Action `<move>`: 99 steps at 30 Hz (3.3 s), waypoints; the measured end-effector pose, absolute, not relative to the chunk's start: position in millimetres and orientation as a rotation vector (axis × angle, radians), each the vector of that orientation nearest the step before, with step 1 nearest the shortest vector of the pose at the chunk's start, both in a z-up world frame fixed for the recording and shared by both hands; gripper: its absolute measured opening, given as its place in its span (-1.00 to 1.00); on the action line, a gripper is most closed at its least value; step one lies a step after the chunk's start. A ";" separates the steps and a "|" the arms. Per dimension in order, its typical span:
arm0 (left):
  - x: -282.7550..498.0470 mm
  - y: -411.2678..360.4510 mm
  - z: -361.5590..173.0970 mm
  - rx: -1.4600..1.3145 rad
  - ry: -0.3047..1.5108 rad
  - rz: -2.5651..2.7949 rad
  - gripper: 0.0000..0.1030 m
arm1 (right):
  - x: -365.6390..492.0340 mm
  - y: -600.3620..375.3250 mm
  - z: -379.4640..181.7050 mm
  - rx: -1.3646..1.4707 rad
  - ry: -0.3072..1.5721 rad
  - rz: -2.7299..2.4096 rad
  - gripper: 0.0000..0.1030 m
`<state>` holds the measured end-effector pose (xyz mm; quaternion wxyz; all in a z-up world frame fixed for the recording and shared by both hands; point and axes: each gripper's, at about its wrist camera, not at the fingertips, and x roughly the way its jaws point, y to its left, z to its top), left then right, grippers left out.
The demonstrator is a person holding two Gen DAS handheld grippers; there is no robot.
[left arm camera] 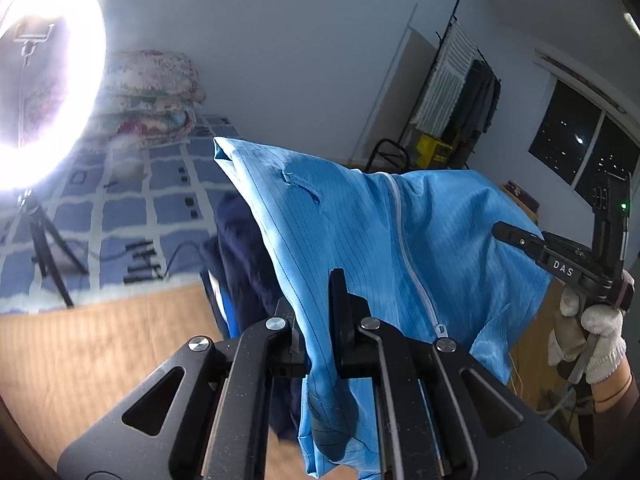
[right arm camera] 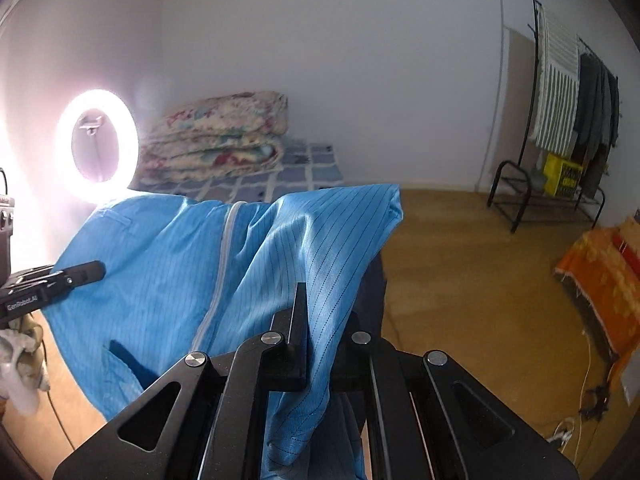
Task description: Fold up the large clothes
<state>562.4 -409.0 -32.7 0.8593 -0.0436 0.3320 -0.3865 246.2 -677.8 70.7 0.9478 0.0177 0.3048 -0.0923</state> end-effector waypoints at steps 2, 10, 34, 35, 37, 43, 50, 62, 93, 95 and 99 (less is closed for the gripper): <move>577.8 -417.4 -32.1 -0.093 0.683 -0.795 -0.91 | 257.9 -682.5 71.3 0.031 0.609 -0.199 -0.92; 616.9 -452.3 -39.5 -0.055 0.633 -0.703 -0.91 | 303.5 -702.4 64.2 0.043 0.545 -0.277 -0.92; 633.4 -477.1 -109.6 0.069 0.695 -0.549 -0.87 | 353.8 -743.4 -15.5 -0.011 0.745 -0.479 -0.58; 633.1 -476.8 -110.7 0.066 0.697 -0.545 -0.83 | 352.9 -744.1 -15.4 -0.010 0.748 -0.478 -0.51; 632.6 -475.2 -114.1 0.058 0.707 -0.528 -0.71 | 350.6 -743.3 -15.3 -0.027 0.753 -0.484 -0.46; 633.6 -463.8 -117.2 0.029 0.745 -0.499 0.03 | 351.0 -739.5 -16.3 -0.056 0.771 -0.489 -0.17; 622.4 -445.5 -107.2 0.015 0.736 -0.507 0.35 | 338.9 -736.8 -2.7 -0.002 0.735 -0.501 0.14; 563.4 -404.4 -66.3 0.011 0.689 -0.523 0.35 | 296.9 -693.5 39.3 0.008 0.674 -0.454 0.17; 251.2 -238.1 51.8 0.035 0.504 -0.559 0.58 | 55.1 -546.1 132.7 0.033 0.575 -0.264 0.24; 230.5 -226.7 48.5 0.042 0.509 -0.565 0.64 | 34.4 -530.8 125.1 0.022 0.569 -0.241 0.24; 191.7 -203.0 38.4 0.027 0.510 -0.562 0.87 | 2.3 -509.3 110.4 0.024 0.558 -0.207 0.26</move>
